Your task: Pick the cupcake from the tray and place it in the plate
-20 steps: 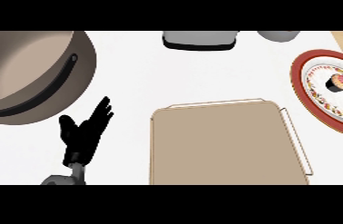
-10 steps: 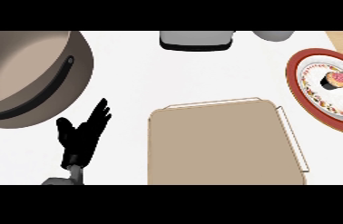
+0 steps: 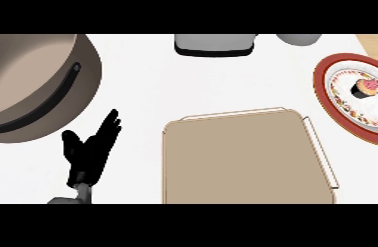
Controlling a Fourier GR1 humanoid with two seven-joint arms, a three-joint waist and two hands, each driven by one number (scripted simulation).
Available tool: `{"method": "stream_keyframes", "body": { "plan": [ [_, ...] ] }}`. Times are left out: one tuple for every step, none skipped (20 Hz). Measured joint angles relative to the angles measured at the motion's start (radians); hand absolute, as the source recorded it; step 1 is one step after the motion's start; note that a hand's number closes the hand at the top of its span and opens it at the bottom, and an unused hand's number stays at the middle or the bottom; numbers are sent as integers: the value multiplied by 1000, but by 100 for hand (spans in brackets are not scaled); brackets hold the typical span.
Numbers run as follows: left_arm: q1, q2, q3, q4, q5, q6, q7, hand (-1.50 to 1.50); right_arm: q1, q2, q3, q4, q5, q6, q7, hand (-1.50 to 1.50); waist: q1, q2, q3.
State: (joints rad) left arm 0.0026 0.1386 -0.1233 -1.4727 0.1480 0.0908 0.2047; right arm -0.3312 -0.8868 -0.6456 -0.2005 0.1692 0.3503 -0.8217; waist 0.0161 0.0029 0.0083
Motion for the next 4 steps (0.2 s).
{"method": "stream_keyframes", "body": {
  "plan": [
    [-3, 0, 1, 1, 2, -2, 9, 0, 7, -5, 2, 0, 0, 0, -2, -150, -1, 0, 0],
    [-3, 9, 11, 9, 8, -15, 2, 0, 17, -8, 4, 1, 0, 1, -7, -150, -1, 0, 0],
    [5, 8, 6, -4, 4, -14, 6, 0, 21, -8, 9, -2, 2, -1, -8, -150, -1, -1, -1],
    [4, 9, 12, 4, 5, -18, 1, 0, 28, -8, 12, -4, 1, -2, -12, -150, -3, -1, -1]
  ]
}}
